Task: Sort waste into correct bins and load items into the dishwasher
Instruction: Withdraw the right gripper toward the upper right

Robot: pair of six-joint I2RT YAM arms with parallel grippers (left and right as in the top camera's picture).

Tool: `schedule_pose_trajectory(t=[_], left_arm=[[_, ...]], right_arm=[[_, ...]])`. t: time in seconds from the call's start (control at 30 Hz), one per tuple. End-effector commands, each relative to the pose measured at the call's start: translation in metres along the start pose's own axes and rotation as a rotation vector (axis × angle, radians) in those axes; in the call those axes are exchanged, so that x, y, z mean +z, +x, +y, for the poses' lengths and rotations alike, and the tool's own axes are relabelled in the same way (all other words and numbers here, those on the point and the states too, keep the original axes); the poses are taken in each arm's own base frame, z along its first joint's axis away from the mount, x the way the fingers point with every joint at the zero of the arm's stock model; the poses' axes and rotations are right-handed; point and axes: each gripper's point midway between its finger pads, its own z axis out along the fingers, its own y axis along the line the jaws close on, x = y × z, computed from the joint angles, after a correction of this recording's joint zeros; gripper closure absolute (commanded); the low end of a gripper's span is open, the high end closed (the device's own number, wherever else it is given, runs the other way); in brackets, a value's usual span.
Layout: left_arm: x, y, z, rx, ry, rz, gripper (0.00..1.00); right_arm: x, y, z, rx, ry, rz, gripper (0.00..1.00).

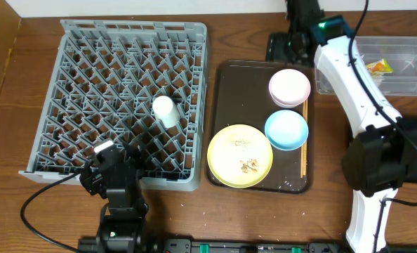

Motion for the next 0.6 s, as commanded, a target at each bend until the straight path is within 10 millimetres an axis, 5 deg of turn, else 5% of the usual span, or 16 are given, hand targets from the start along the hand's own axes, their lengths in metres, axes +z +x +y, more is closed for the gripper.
schedule_pose_trajectory(t=[0.0, 0.13, 0.3, 0.57], left_arm=[[-0.002, -0.006, 0.003, -0.010, -0.011, -0.014, 0.00], [-0.002, -0.006, 0.003, -0.011, -0.011, -0.014, 0.00], [-0.002, -0.006, 0.003, -0.010, -0.011, -0.014, 0.00], [-0.002, -0.006, 0.003, -0.010, -0.011, -0.014, 0.00]], right_arm=[[0.019, 0.021, -0.011, 0.041, 0.041, 0.059, 0.24], [0.026, 0.032, -0.016, 0.042, 0.057, 0.090, 0.24], [0.013, 0.021, -0.012, 0.046, 0.033, 0.057, 0.23], [-0.071, -0.030, -0.008, 0.072, -0.057, -0.134, 0.12]])
